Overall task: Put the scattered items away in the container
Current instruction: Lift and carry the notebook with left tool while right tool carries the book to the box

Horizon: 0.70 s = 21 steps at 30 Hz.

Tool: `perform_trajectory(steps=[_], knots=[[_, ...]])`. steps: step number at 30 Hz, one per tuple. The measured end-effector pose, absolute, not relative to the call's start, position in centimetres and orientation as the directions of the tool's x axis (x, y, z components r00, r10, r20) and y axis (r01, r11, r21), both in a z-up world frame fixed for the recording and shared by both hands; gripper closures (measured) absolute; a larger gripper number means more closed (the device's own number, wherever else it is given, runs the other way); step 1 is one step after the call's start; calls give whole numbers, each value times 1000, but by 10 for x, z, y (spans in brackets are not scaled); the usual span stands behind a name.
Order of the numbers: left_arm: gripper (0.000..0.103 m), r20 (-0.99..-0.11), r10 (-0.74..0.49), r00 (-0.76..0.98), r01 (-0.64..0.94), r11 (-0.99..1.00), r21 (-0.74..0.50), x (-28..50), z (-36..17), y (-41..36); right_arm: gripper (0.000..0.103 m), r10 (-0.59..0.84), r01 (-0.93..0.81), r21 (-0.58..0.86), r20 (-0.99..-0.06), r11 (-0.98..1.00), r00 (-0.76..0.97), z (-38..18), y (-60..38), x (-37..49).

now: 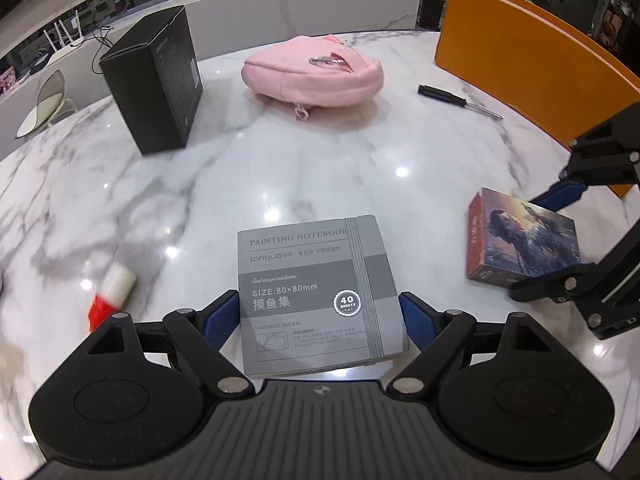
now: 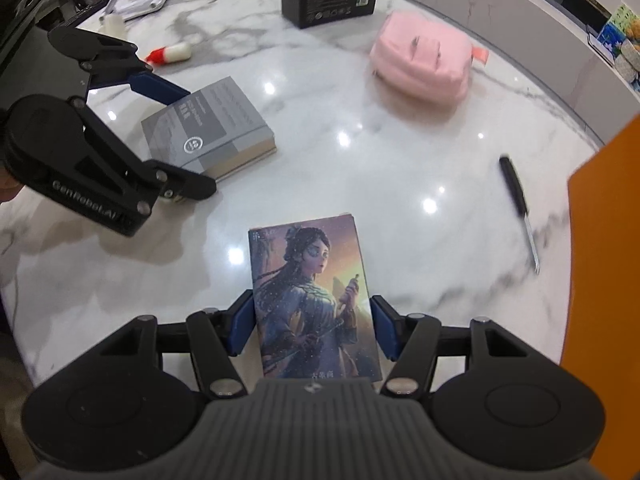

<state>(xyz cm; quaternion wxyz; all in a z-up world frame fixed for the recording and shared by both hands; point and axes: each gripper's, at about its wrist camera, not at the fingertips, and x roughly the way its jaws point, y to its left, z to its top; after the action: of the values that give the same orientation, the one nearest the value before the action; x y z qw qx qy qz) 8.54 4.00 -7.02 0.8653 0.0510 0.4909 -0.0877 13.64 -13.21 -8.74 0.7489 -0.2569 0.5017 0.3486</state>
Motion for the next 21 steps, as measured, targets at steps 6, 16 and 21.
perform_trajectory(steps=[6,16,21], knots=[[4,-863,-98,496,199,980,3,49,-68,27,40,253,-763,-26,-935,646,247,-87,-150,101],[5,-902,-126,412,206,978,-42,4,-61,6,41,220,-745,-39,-944,666,246,-86,-174,56],[5,-902,-110,418,225,974,-14,-3,-49,-1,41,223,-750,-41,-943,660,248,-80,-185,41]])
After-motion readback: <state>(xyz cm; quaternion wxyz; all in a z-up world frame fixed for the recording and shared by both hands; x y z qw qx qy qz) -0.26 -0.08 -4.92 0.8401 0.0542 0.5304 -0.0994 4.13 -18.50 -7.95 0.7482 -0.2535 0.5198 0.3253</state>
